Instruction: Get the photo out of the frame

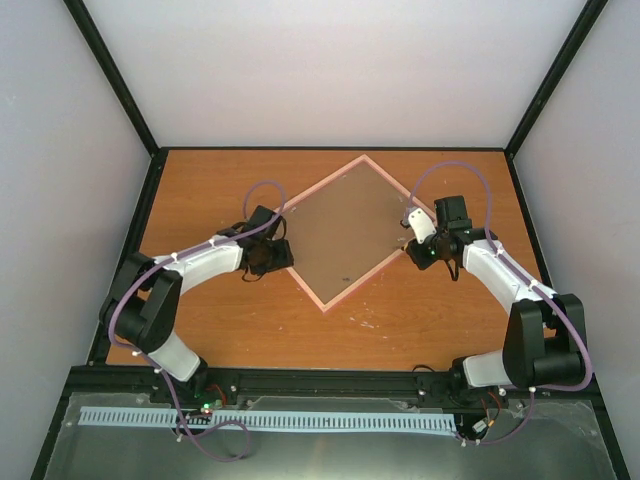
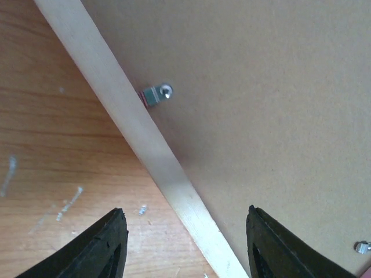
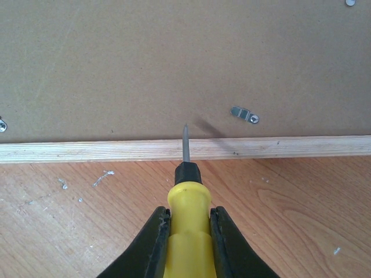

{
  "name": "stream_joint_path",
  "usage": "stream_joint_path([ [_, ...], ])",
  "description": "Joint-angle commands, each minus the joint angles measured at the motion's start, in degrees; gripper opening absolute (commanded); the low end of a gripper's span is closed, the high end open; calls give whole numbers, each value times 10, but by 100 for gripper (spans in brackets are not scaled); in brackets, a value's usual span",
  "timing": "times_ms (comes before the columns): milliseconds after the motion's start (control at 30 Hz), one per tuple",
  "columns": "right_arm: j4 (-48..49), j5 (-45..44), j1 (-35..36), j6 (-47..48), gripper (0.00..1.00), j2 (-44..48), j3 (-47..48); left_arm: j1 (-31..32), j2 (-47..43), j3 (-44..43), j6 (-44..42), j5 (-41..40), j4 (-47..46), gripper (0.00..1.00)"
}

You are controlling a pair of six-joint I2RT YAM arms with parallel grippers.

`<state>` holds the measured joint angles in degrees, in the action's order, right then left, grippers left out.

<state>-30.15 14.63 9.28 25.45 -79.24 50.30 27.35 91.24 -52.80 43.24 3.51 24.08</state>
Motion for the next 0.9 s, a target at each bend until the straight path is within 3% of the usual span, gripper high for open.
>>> stream_joint_path([
  [0, 6, 12, -5, -1, 3, 6, -5, 23, 18, -5, 43, -2, 2, 56],
  [333, 5, 11, -7, 0, 3, 9, -8, 76, 112, -78, 74, -34, 68, 50],
  [500, 4, 14, -7, 1, 3, 5, -8, 79, 81, -32, 71, -25, 42, 34],
  [767, 4, 15, -7, 1, 3, 5, -7, 79, 62, 42, -24, -10, 39, 6],
  [867, 3, 16, -8, 0, 3, 8, -8, 79, 26, 92, -35, 9, 41, 4],
])
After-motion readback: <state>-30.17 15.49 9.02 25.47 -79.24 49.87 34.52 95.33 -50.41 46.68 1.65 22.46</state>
